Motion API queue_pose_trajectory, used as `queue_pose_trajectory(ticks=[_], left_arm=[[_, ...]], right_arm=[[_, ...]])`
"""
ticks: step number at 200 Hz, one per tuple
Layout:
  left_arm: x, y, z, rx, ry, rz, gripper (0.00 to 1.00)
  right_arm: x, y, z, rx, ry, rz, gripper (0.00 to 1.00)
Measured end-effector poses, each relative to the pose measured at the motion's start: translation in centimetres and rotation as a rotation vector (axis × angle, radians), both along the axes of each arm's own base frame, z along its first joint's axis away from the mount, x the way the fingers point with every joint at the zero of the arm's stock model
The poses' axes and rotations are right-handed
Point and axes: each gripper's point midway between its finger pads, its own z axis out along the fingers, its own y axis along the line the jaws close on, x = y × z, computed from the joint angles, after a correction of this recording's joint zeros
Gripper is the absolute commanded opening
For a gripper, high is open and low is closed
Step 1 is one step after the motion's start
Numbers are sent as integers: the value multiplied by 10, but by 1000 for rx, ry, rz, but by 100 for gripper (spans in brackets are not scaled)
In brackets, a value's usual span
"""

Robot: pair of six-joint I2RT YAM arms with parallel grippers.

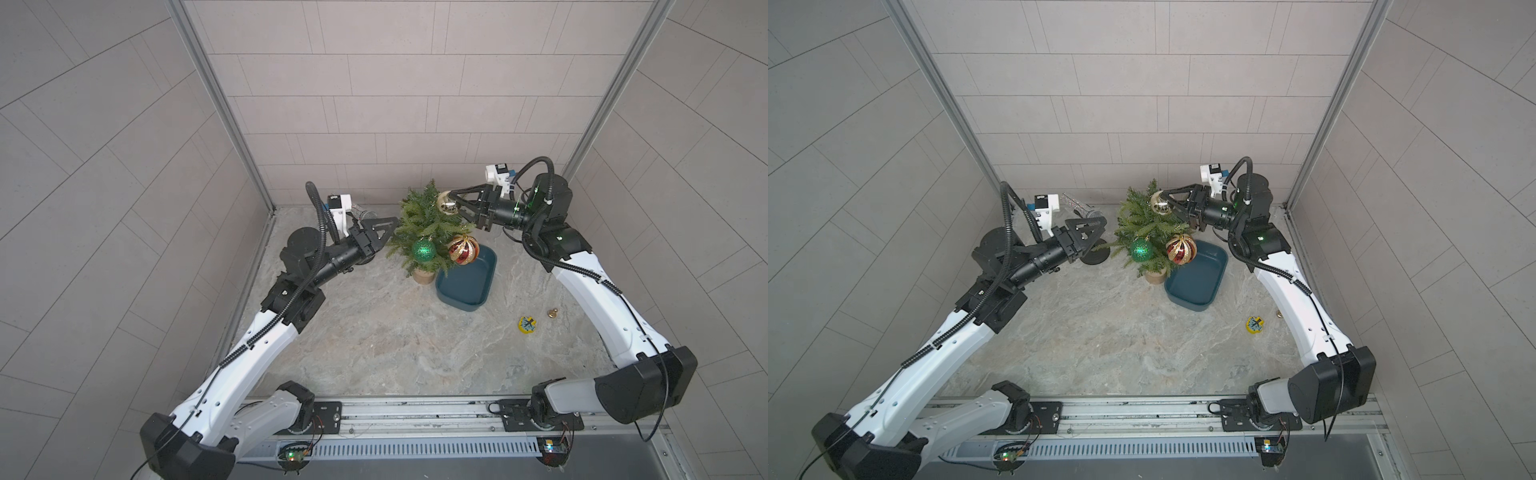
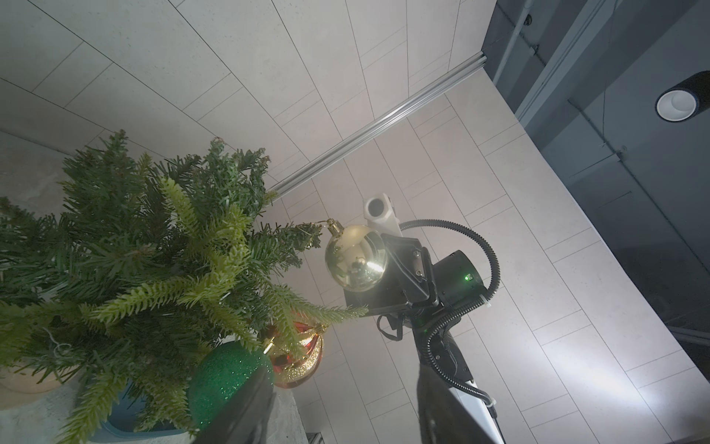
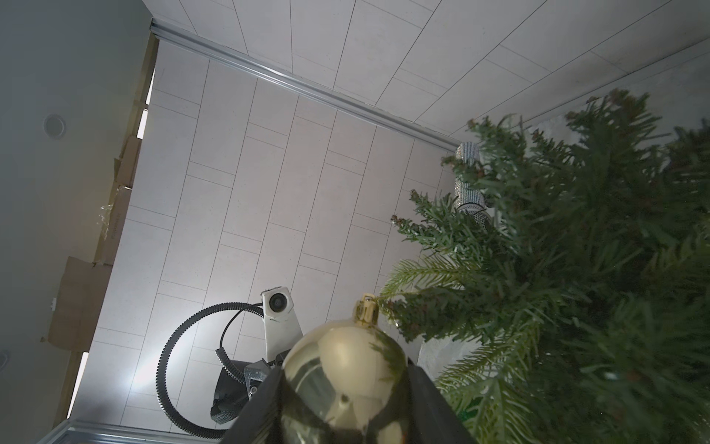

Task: Decorate the small christmas tree with ornaments
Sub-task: Hang an ornament on the christmas tree.

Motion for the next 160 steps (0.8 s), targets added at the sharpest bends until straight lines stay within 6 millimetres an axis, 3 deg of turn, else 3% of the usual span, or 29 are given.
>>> queue_pose_trajectory(ticks=[67,121,160], left_arm=[[0,0,1,-4,-3,-1,64],[0,0,1,-4,-4,-1,64],[1,0,0,-4,-1,-1,64]], right_arm=[[-3,-4,-16,-7,33,-4,51],[-3,-20,-19,4,31,-43,51],[0,-28,-21,17,40,-64,59]])
